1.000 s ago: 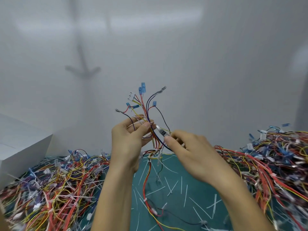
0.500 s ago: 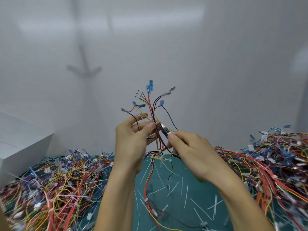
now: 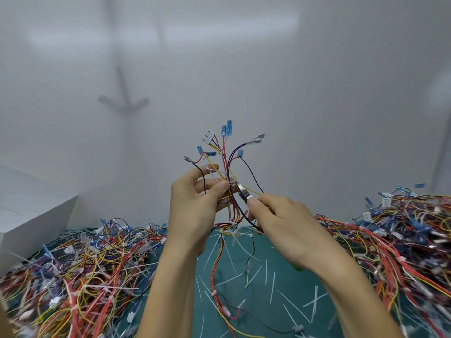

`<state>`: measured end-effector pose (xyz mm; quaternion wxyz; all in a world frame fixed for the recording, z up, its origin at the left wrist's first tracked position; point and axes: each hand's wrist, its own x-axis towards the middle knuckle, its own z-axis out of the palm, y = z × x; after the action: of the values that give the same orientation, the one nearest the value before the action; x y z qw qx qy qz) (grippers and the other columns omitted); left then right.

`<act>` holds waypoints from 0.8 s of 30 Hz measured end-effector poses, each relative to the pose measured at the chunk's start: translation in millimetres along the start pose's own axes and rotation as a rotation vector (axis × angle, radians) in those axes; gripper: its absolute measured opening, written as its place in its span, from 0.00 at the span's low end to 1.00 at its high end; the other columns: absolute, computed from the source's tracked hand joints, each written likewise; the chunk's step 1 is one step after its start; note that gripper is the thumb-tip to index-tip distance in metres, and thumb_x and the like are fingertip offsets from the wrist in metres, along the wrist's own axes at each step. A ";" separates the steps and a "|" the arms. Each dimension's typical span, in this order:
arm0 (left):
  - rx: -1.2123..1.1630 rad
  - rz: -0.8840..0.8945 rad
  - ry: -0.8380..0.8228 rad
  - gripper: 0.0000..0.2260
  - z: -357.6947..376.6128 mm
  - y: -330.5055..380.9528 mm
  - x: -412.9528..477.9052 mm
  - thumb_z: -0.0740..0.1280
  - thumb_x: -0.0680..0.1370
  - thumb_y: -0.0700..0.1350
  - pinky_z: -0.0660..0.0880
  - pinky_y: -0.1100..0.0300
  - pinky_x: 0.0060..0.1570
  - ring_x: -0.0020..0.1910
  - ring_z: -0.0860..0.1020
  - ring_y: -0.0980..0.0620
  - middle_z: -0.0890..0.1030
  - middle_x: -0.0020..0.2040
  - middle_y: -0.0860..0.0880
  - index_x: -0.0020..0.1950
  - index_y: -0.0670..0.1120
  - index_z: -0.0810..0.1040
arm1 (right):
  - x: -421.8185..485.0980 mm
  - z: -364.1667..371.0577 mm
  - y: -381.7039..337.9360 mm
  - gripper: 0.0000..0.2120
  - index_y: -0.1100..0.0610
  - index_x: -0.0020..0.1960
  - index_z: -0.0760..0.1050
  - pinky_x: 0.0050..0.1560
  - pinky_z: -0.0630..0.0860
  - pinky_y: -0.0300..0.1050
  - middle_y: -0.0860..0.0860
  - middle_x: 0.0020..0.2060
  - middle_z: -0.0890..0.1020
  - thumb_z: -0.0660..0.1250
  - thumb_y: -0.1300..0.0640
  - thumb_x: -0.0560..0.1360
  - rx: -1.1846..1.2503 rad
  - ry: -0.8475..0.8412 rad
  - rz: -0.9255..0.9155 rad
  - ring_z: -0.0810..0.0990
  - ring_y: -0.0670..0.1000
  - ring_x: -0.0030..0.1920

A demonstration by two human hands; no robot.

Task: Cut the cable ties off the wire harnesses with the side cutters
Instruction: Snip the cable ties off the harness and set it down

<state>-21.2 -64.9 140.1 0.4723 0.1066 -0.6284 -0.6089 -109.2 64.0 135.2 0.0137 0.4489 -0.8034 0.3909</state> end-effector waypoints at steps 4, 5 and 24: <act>-0.020 0.005 -0.005 0.10 1.3 1.2 -0.6 0.66 0.78 0.33 0.81 0.61 0.40 0.42 0.86 0.49 0.86 0.42 0.45 0.57 0.42 0.77 | -0.5 -1.2 0.5 0.21 0.53 0.44 0.75 0.36 0.68 0.43 0.49 0.35 0.80 0.52 0.41 0.82 -0.008 -0.017 0.003 0.77 0.49 0.39; -0.030 0.005 -0.004 0.10 1.7 1.5 -0.5 0.66 0.78 0.32 0.82 0.61 0.40 0.42 0.86 0.49 0.86 0.42 0.45 0.57 0.42 0.77 | -0.4 -1.6 0.3 0.21 0.53 0.43 0.75 0.35 0.68 0.43 0.49 0.34 0.79 0.52 0.41 0.82 -0.007 -0.014 0.002 0.76 0.48 0.37; -0.036 0.002 0.008 0.09 3.4 0.6 -0.7 0.68 0.77 0.33 0.82 0.59 0.41 0.43 0.86 0.46 0.86 0.43 0.43 0.55 0.43 0.78 | 0.7 -2.0 -1.3 0.21 0.52 0.43 0.76 0.35 0.67 0.45 0.53 0.37 0.81 0.52 0.40 0.81 0.069 0.019 -0.023 0.72 0.47 0.33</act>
<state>-23.0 -62.1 140.9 0.4774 0.1000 -0.6156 -0.6190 -109.3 64.4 137.6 0.0105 0.4547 -0.7841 0.4223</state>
